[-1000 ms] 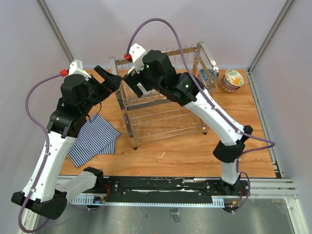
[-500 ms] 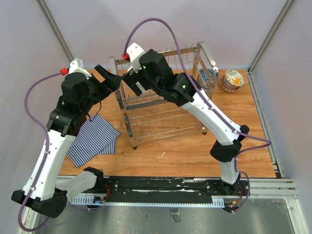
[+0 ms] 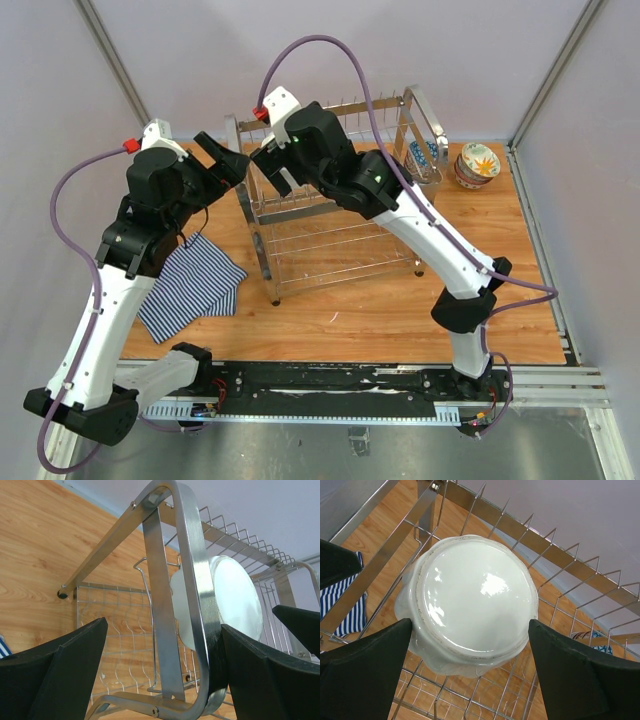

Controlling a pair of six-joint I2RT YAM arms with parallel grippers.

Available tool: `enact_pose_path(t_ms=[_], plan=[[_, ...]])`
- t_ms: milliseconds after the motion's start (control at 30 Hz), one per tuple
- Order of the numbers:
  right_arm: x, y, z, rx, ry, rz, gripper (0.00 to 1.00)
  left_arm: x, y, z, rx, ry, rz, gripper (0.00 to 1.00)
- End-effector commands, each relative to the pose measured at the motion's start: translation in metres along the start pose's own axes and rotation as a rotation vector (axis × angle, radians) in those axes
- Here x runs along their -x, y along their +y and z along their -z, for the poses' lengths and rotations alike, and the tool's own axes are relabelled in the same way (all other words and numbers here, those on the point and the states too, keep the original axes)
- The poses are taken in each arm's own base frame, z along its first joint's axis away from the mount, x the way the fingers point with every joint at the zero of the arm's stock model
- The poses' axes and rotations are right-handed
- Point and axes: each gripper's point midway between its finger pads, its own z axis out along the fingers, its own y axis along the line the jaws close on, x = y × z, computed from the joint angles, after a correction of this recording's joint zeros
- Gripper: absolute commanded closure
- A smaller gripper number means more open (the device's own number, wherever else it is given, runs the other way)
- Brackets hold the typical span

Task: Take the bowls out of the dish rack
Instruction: Adjust the bowl in the dish rack.

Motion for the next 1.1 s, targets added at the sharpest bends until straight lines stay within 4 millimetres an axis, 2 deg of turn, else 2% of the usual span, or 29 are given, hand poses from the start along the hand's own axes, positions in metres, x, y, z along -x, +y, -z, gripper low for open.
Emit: enact_pose_path(t_ms=[0,200,533,667,867,1067], plan=[[-0.004,-0.06,0.014,-0.224,0.027,-0.011,0.02,-0.001,0.011,0.002,0.056,0.006,-0.028,0.04],[0.006,-0.067,0.023,-0.24,-0.007,-0.015,0.02,-0.002,0.011,0.001,0.058,0.011,-0.03,0.04],[0.008,-0.062,0.022,-0.209,-0.017,-0.017,0.02,-0.003,0.01,-0.001,0.055,0.013,-0.03,0.04],[0.021,-0.047,0.023,-0.108,-0.073,-0.023,0.01,-0.003,0.01,0.0,0.054,0.014,-0.028,0.04],[0.048,-0.008,0.031,0.078,-0.189,-0.018,0.02,-0.003,0.01,0.0,0.054,0.013,-0.027,0.04],[0.051,0.02,0.027,0.164,-0.195,-0.004,0.01,0.0,0.011,0.002,0.06,0.005,-0.038,0.05]])
